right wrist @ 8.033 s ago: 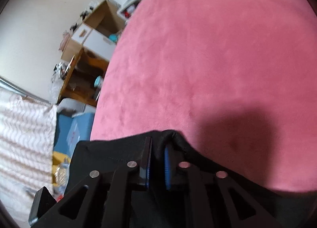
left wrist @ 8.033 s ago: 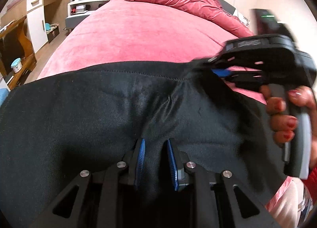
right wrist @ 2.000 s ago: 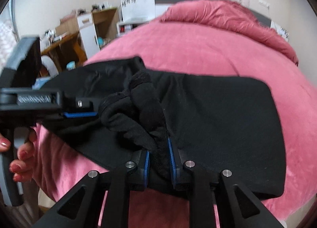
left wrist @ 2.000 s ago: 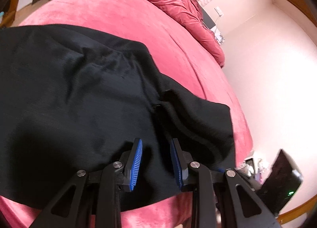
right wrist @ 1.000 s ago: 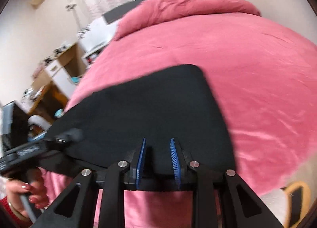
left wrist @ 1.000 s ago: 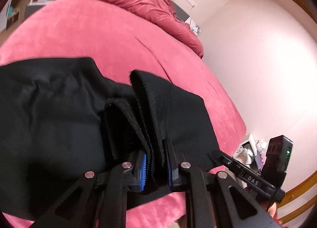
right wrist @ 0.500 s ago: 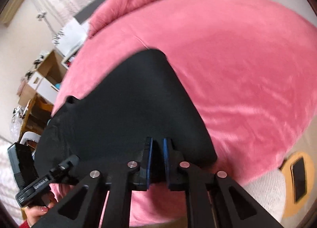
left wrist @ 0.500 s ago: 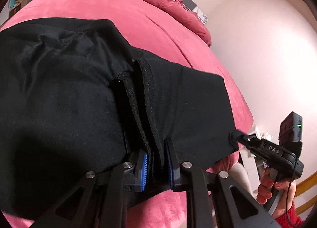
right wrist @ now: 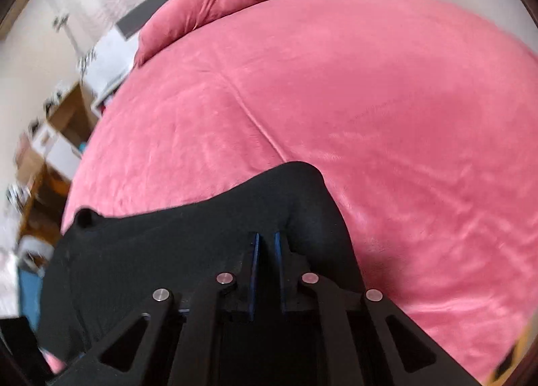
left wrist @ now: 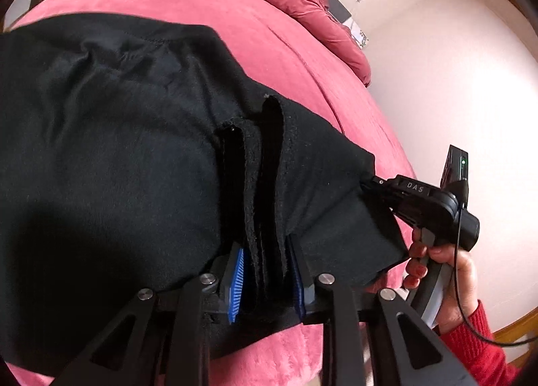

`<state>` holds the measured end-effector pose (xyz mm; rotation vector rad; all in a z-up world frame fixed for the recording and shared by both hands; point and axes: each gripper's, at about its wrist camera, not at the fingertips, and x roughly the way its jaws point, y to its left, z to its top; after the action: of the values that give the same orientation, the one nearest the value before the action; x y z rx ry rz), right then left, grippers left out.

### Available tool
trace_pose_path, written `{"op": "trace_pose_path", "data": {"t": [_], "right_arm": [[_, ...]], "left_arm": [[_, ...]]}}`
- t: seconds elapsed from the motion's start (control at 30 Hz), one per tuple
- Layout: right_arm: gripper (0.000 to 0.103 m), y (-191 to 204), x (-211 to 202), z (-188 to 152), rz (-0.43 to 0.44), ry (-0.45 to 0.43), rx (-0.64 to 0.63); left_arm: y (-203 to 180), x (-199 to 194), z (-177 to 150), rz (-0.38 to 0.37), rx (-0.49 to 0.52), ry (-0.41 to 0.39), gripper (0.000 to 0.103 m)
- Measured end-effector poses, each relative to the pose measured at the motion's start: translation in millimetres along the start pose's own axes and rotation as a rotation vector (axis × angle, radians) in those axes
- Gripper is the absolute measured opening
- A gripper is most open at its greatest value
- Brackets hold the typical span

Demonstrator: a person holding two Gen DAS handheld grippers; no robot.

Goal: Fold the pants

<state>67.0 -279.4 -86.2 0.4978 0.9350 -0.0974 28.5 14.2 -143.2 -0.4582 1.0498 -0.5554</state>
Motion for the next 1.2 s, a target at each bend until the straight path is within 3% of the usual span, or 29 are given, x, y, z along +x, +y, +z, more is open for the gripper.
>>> {"op": "trace_pose_path", "data": {"t": [0.13, 0.2, 0.37, 0.53, 0.67, 0.8, 0.93, 1.0, 1.13, 1.2], "right_arm": [[0.0, -2.7, -10.0, -4.4, 0.007, -0.022, 0.053], [0.005, 4.8, -23.0, -12.3, 0.008, -0.047, 0.044], [0.01, 50.0, -49.1, -53.2, 0.072, -0.06, -0.132], [0.01, 94.4, -52.2, -97.0, 0.202, 0.005, -0.258], [0.01, 118.8, -37.5, -117.9, 0.288, 0.087, -0.268], [0.013, 132.8, -17.6, -131.7, 0.221, 0.144, -0.319], [0.013, 129.1, -13.8, -129.3, 0.234, 0.151, -0.273], [0.013, 127.0, -15.5, -130.0, 0.238, 0.151, -0.273], [0.013, 128.8, -15.4, -128.6, 0.235, 0.147, -0.273], [0.013, 128.0, -16.2, -129.6, 0.236, 0.149, -0.272]], "left_arm": [[-6.7, -5.4, -1.8, 0.005, 0.017, 0.001, 0.027], [-4.7, -8.1, 3.5, -0.002, -0.013, 0.0, 0.028], [-1.8, -43.3, 3.5, 0.054, 0.0, -0.059, 0.034], [19.0, -93.0, 10.3, 0.147, -0.023, -0.156, 0.034], [49.6, -136.9, 13.8, 0.259, -0.122, -0.242, 0.036], [82.9, -180.8, 3.1, 0.324, -0.294, -0.317, 0.036], [113.9, -204.3, -19.0, 0.302, -0.479, -0.336, 0.036], [131.3, -207.6, -29.0, 0.223, -0.572, -0.326, 0.036], [138.5, -195.2, -39.6, 0.081, -0.664, -0.283, 0.036], [138.8, -185.3, -38.3, 0.072, -0.669, -0.26, 0.036]]}}
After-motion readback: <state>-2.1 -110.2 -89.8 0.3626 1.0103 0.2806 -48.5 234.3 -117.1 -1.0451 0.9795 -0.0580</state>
